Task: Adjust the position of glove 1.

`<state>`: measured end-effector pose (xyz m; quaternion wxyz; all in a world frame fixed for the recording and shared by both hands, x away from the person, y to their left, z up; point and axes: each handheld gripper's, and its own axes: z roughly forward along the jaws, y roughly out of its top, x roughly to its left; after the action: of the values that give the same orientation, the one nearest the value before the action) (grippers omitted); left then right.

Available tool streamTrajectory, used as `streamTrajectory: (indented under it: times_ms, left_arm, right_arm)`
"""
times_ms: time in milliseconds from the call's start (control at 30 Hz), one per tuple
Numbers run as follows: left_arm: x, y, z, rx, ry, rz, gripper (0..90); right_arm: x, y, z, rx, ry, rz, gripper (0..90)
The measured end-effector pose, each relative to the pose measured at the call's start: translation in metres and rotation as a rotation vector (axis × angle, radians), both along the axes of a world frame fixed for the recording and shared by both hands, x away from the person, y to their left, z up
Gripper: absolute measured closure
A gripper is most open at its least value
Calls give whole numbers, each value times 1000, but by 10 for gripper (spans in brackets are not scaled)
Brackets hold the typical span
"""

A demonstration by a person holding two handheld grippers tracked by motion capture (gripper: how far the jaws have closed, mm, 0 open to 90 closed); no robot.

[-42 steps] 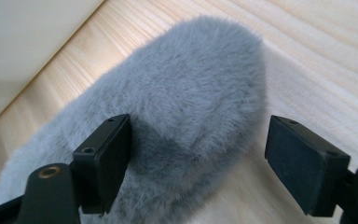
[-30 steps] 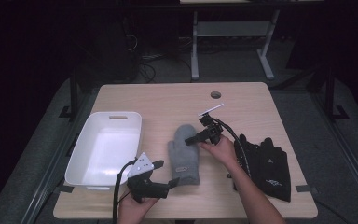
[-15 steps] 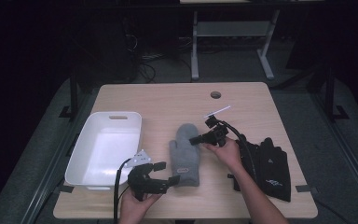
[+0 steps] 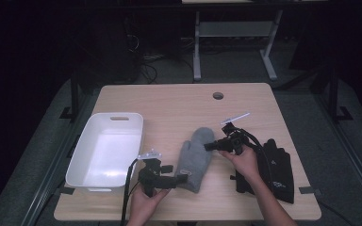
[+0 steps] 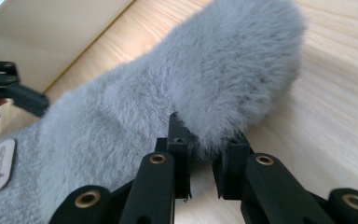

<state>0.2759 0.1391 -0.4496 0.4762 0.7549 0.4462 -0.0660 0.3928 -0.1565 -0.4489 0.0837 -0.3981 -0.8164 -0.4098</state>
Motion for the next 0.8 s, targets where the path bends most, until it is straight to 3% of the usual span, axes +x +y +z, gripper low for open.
streamTrajectory:
  times_ms: [100,167,267,333,367,500,567,700,733,800]
  left_arm:
    - [7,-3,-6,-27,87,10,153]
    - [9,-4,-10,-22,108,4,218]
    - [13,-5,-15,-45,180,-2,222]
    - [15,-6,-17,-45,201,-5,226]
    - [16,-7,-18,-42,211,-13,227]
    - [18,-7,-21,-59,250,-26,249]
    - [19,-6,-21,-70,266,-34,281]
    - [19,-5,-21,-81,274,-43,352]
    - [20,-4,-21,-82,273,-51,366]
    - [19,-3,-20,-83,269,-53,382]
  right_arm:
    - [-1,-4,-1,-4,-6,-1,783]
    - [-1,-6,-2,-1,-2,-1,781]
    - [0,-6,-4,-3,3,-4,772]
    - [0,-7,-7,10,8,-14,744]
    - [1,-8,-9,18,20,-23,709]
    - [6,-12,-16,51,74,-77,426]
    - [10,-13,-20,75,118,-91,379]
    - [14,-10,-25,119,168,-107,411]
    - [17,-8,-28,155,194,-102,512]
    - [17,-5,-28,170,195,-93,613]
